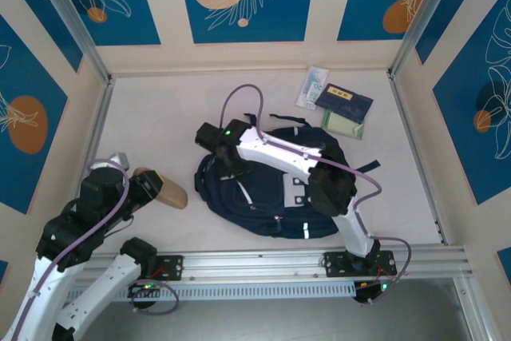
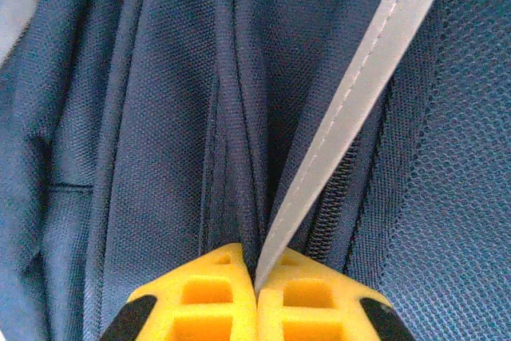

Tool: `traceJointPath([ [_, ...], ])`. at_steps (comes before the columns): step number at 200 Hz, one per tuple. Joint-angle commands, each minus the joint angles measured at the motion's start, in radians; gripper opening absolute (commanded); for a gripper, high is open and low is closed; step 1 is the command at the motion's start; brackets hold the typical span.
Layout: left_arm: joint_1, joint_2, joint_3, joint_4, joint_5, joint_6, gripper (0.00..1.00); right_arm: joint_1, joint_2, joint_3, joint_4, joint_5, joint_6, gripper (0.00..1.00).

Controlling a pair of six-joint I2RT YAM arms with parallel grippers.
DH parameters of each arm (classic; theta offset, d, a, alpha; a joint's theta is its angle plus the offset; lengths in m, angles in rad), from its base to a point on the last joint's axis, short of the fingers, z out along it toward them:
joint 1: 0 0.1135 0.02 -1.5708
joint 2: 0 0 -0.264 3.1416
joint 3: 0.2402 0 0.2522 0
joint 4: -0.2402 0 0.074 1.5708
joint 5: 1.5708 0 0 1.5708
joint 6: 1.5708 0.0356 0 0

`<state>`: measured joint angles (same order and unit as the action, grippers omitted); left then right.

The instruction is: Pack books, pencil case, and school supplies into a backpack

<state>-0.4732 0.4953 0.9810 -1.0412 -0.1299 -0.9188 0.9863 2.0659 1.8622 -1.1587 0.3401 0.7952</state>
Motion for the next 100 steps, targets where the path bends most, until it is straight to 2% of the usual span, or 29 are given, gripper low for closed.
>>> traceJointPath([
  [1,0.003,0.030,0.036,0.025,-0.014,0.026,0.36,-0.066,-0.197,-0.084,0.059,-0.129,-0.113,0.00],
  [16,0.003,0.064,0.039,0.055,0.006,0.033,0.37,-0.119,-0.326,-0.184,0.172,-0.290,-0.152,0.00],
  [41,0.003,0.116,0.038,0.125,0.038,0.039,0.38,-0.240,-0.540,-0.384,0.388,-0.638,-0.158,0.00],
  [70,0.003,0.172,0.010,0.240,0.102,0.015,0.40,-0.386,-0.723,-0.602,0.606,-0.903,-0.058,0.00],
  [86,0.003,0.210,-0.026,0.343,0.177,-0.014,0.41,-0.455,-0.790,-0.717,0.752,-1.039,0.030,0.00],
  [100,0.003,0.249,-0.075,0.466,0.259,-0.066,0.42,-0.488,-0.831,-0.789,0.861,-1.102,0.094,0.00],
])
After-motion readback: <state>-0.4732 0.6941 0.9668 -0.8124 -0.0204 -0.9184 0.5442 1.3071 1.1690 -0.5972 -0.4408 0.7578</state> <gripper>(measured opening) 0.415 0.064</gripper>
